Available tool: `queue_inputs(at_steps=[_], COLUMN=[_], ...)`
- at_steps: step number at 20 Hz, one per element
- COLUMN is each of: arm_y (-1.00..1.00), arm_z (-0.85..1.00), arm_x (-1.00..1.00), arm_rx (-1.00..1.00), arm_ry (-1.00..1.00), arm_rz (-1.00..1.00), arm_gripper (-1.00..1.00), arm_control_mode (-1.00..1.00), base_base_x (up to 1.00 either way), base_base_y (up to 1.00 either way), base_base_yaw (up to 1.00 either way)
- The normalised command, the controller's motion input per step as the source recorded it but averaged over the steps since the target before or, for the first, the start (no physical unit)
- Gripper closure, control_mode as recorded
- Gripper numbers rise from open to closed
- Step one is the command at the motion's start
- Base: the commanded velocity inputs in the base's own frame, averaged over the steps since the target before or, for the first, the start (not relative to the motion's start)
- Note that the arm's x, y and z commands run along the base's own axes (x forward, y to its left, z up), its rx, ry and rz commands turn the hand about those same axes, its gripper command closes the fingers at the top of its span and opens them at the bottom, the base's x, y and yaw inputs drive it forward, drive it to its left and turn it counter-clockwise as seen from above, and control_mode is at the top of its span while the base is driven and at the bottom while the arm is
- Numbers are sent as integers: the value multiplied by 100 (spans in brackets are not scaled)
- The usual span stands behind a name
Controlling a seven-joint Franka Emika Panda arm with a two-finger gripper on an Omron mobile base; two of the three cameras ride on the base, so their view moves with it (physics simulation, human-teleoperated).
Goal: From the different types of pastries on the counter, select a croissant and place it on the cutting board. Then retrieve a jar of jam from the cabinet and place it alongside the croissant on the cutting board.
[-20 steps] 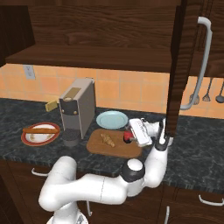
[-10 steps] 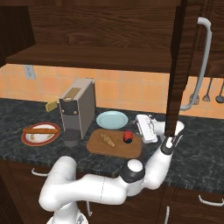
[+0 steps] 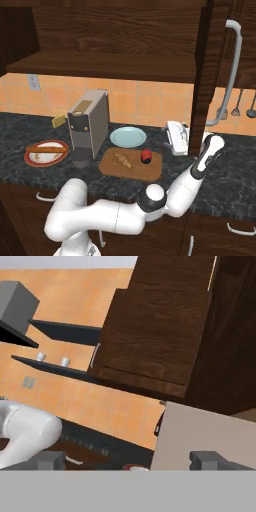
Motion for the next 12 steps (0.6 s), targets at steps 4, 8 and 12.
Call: queue_inputs(at_steps=[4, 8, 12], arm_y=[29, 9, 0], arm_z=[-31, -12, 0], arm_x=[-100, -100, -100], arm_rx=[0, 10, 19], arm_ry=[-19, -10, 0], arm_rz=[-23, -28, -33], arm_gripper=[-100, -100, -100], arm_control_mode=[-100, -100, -100], base_base_x=[0, 0, 0], base_base_y=[0, 0, 0], base_base_yaw=[0, 0, 0])
